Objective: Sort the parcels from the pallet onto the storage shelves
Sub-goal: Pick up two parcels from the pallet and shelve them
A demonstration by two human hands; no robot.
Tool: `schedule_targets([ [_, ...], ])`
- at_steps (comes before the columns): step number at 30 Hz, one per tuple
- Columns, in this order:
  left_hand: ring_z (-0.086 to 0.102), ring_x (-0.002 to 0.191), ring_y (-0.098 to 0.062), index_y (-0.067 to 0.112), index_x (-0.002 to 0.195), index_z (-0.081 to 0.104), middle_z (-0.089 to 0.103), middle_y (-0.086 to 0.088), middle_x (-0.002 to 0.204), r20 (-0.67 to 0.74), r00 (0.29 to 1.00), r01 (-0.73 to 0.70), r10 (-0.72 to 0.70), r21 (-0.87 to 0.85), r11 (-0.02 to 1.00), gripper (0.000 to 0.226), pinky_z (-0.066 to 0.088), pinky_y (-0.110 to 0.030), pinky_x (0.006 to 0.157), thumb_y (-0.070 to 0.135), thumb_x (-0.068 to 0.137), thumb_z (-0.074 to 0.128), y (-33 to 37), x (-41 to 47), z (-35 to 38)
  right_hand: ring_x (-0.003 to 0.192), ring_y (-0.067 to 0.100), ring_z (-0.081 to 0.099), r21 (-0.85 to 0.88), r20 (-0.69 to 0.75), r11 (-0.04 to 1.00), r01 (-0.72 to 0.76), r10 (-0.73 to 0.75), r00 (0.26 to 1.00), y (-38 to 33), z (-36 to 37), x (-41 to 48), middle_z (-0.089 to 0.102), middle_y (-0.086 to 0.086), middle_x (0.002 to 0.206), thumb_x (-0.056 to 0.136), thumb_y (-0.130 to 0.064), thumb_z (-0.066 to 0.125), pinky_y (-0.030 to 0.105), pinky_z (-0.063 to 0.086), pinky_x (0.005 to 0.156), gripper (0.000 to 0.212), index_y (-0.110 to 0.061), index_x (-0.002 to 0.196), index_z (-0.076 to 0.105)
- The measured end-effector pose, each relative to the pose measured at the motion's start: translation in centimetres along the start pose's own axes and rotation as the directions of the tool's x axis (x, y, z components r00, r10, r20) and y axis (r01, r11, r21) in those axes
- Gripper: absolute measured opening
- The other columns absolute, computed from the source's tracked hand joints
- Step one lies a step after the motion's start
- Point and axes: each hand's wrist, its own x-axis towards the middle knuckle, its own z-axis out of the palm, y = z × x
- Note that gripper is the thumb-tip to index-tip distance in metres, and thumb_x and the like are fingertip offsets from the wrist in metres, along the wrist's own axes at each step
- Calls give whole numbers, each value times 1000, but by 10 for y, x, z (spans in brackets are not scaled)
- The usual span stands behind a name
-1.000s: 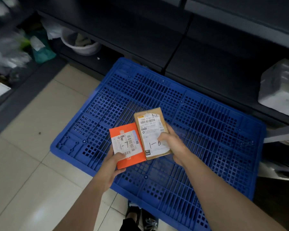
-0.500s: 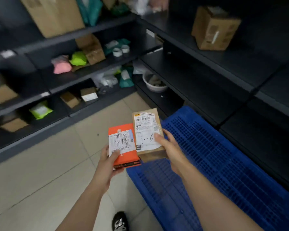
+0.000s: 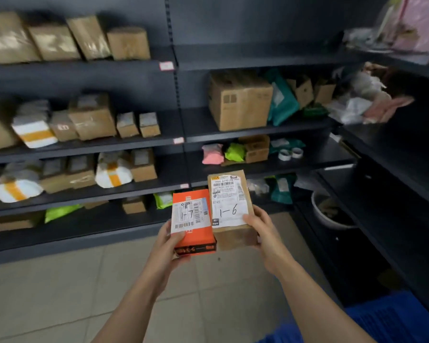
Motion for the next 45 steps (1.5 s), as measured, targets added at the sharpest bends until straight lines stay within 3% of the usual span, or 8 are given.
schedule_targets([
  [7, 63, 108, -25, 32, 134, 50, 64, 0, 122, -71, 995, -73, 68, -68, 995, 42, 55, -41, 78, 21, 95, 57, 71, 88, -46, 111, 17, 62, 6, 36, 998, 63, -63, 997, -51, 75, 105, 66, -4, 122, 59, -59, 75, 47, 50, 99, 67, -36, 120, 58],
  [10, 63, 108, -26, 34, 135, 49, 65, -2, 122, -108, 990, -97, 89, -70, 993, 43, 55, -40, 75, 24, 94, 58, 97, 128, -54, 109, 18, 61, 4, 60, 998, 70, -70, 996, -73, 96, 155, 63, -1, 121, 84, -43, 69, 42, 57, 85, 44, -32, 124, 54],
  [14, 63, 108, -25, 37, 133, 49, 64, -3, 122, -147, 984, -111, 97, -93, 989, 41, 55, -39, 78, 28, 94, 59, 133, 178, -58, 103, 18, 61, 25, 85, 998, 51, -52, 995, -107, 119, 215, 65, -3, 113, 89, -38, 65, 39, 56, 79, 19, -39, 106, 56],
  [20, 62, 108, -23, 33, 139, 45, 63, -1, 122, -145, 983, -124, 108, -106, 987, 47, 57, -41, 81, 29, 95, 59, 172, 255, -50, 105, 19, 59, 11, 42, 999, 47, -47, 998, -140, 136, 295, 62, 1, 116, 89, -41, 64, 37, 54, 79, 38, -30, 124, 54],
  [35, 62, 108, -26, 30, 135, 43, 61, -7, 124, -90, 996, 12, -16, -44, 999, 36, 53, -47, 92, 27, 100, 50, 227, 484, -31, 103, 21, 57, -31, -75, 999, -35, 33, 997, -186, 162, 474, 57, 2, 117, 87, -44, 64, 36, 53, 69, 42, -30, 125, 52],
  [39, 61, 93, -16, 24, 139, 39, 59, -4, 118, -162, 987, -4, 22, 115, 993, 34, 55, -35, 77, 23, 104, 39, 225, 522, -33, 106, 21, 55, -69, -96, 996, -48, 41, 994, -179, 175, 509, 58, 2, 119, 85, -46, 66, 43, 51, 91, 49, -31, 129, 53],
  [41, 61, 88, -17, 22, 140, 35, 60, -5, 116, -208, 974, -18, 88, 317, 948, 36, 57, -43, 78, 28, 104, 37, 219, 536, -36, 105, 20, 57, -90, -76, 993, -70, 63, 995, -176, 180, 523, 60, 0, 117, 85, -45, 66, 44, 50, 95, 47, -32, 128, 52],
  [45, 57, 113, -32, 24, 149, 24, 49, -12, 132, -194, 952, -45, 236, 676, 736, 64, 52, -46, 90, 41, 95, 53, 210, 542, -43, 97, 17, 58, -143, -52, 985, -99, 93, 994, -171, 189, 540, 60, -3, 107, 87, -43, 65, 36, 50, 86, 42, -32, 124, 50],
])
